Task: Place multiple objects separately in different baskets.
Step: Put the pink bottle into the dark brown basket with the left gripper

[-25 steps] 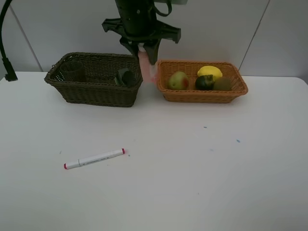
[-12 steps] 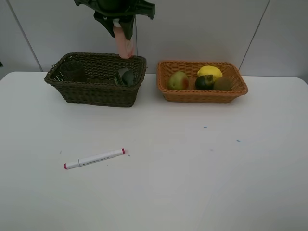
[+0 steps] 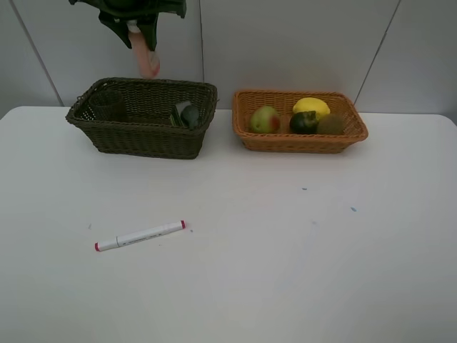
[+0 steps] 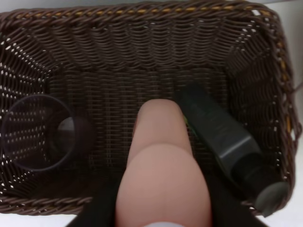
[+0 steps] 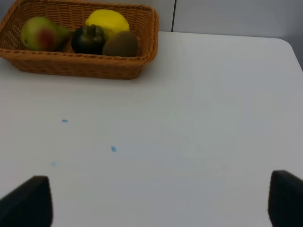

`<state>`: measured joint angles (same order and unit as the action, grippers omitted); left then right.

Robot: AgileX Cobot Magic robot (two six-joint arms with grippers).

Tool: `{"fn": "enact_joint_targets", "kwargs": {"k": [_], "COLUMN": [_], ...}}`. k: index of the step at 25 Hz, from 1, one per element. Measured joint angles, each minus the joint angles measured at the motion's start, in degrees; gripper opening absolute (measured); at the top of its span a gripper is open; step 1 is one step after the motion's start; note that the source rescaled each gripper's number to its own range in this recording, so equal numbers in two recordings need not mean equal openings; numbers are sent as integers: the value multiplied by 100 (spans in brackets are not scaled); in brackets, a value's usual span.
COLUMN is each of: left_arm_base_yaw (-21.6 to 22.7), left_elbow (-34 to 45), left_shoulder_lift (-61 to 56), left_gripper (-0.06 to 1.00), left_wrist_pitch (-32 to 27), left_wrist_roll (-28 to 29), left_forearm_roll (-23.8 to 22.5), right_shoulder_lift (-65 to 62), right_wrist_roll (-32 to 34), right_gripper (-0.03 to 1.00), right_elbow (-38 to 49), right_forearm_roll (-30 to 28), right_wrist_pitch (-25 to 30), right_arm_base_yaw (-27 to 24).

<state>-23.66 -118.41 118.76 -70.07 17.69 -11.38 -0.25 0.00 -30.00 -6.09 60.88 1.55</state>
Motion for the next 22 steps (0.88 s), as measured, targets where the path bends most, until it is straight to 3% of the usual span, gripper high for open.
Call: {"fn": "enact_joint_targets", "kwargs": {"k": [22], "left_arm_base_yaw": [182], "left_elbow": [59], "left_shoulder_lift": [1106], "left_gripper": [40], "left_wrist_pitch": [11], "left_wrist_roll": [4], "left_forearm_roll": [116], "right_shoulder_lift": [0], "right_wrist_roll": [0], "right_gripper": [100], "right_elbow": [0], "right_forearm_roll": [0], "right_wrist_pitch": [0], "right_arm_base_yaw": [0]}}
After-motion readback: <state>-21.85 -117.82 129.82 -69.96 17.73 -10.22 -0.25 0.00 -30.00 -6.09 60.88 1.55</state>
